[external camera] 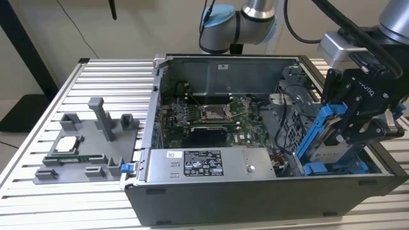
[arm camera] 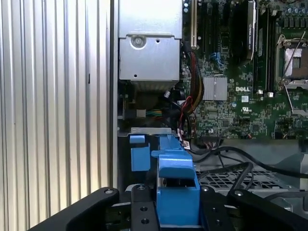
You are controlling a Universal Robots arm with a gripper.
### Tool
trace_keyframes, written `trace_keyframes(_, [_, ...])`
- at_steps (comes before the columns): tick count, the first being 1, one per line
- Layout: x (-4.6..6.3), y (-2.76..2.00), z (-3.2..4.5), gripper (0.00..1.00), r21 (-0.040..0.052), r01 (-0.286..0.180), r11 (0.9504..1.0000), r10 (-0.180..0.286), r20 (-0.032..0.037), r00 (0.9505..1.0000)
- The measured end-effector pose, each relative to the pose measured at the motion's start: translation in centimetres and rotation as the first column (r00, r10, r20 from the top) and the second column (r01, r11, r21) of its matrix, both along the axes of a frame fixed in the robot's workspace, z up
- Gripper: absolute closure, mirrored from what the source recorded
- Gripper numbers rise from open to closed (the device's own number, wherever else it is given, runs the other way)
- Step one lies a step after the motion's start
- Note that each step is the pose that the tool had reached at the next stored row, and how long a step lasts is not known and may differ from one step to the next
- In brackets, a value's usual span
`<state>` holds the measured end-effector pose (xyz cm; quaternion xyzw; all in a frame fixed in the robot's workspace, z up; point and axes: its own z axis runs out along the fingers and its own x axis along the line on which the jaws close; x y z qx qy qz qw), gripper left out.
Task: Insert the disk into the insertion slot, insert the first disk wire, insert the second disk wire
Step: 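Insert the disk into the insertion slot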
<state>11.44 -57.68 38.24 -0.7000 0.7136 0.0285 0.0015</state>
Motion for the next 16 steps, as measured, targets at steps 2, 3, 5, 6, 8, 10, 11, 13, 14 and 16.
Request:
trace_keyframes(2, [0.0,0.01,-0.03,0.0,0.0009,0.0,1.0,0.0,-0.0001,1.0])
trace_keyframes(3, [0.0,0.01,-0.02,0.0,0.0005,0.0,1.0,0.0,0.0,1.0])
trace_keyframes(5, [0.0,0.0,-0.01,0.0,0.0001,0.0,1.0,0.0,0.0,1.0])
trace_keyframes(6, [0.0,0.0,-0.01,0.0,0.0,0.0,1.0,0.0,0.0,1.0])
trace_keyframes(8, [0.0,0.0,0.1,0.0,0.0001,0.0,1.0,0.0,0.0,1.0])
trace_keyframes(10, [0.0,0.0,0.4,0.0,0.0,0.0,1.0,0.0,0.0,1.0])
trace_keyframes(11, [0.0,0.0,0.58,0.0,0.0001,0.0,1.0,0.0,0.0,1.0])
trace_keyframes(13, [0.0,0.0,0.99,0.0,0.0001,0.0,1.0,0.0,0.0,1.0])
trace_keyframes(14, [0.0,0.0,1.19,0.0,0.0002,0.0,1.0,0.0,0.0,1.0])
trace_keyframes(16, [0.0,0.06,1.54,0.0,0.0,0.0,1.0,0.0,0.0,1.0])
